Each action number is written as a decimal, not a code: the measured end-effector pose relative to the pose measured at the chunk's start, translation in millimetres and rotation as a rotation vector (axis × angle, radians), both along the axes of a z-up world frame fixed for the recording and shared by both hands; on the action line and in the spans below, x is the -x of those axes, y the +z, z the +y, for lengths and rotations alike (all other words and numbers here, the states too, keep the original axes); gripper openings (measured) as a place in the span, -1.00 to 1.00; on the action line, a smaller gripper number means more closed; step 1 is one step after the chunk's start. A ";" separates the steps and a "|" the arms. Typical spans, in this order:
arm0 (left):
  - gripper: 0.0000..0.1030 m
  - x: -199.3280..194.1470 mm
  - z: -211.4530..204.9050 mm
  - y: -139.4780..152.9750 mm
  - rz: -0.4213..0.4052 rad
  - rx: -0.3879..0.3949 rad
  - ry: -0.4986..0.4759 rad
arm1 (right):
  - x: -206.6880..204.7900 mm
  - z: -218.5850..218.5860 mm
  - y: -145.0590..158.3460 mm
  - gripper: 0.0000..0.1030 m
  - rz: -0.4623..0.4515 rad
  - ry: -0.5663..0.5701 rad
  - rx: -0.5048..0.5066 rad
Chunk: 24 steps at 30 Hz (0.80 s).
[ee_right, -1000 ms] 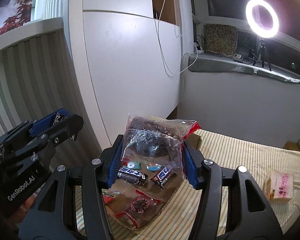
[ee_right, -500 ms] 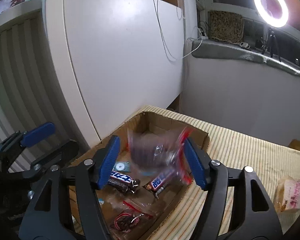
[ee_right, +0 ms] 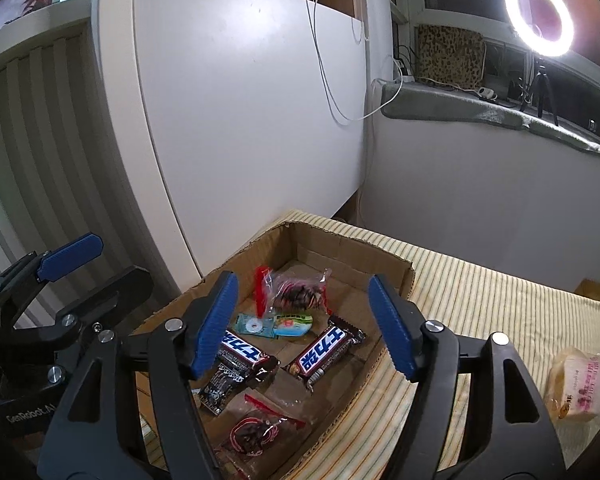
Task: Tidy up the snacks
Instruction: 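Move both open grippers from the box to the packaged bread loaf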
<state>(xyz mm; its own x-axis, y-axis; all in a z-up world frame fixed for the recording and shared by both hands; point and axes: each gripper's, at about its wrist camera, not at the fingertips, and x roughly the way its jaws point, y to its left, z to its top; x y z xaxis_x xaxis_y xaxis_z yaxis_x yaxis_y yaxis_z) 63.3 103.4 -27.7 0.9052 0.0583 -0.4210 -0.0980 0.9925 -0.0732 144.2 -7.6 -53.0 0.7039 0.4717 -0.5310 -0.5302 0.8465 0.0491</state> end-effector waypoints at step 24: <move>0.51 12.8 -46.0 16.6 -0.043 -0.091 -0.046 | 27.8 -85.2 10.9 0.47 -0.029 -0.096 -0.090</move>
<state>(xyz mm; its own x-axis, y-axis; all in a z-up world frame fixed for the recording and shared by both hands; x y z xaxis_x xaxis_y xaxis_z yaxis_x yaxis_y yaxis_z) 50.5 57.4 -11.1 0.9248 0.0528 -0.3767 -0.0514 0.9986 0.0139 116.4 -92.8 -42.1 0.7628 0.4463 -0.4680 -0.4492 0.8863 0.1130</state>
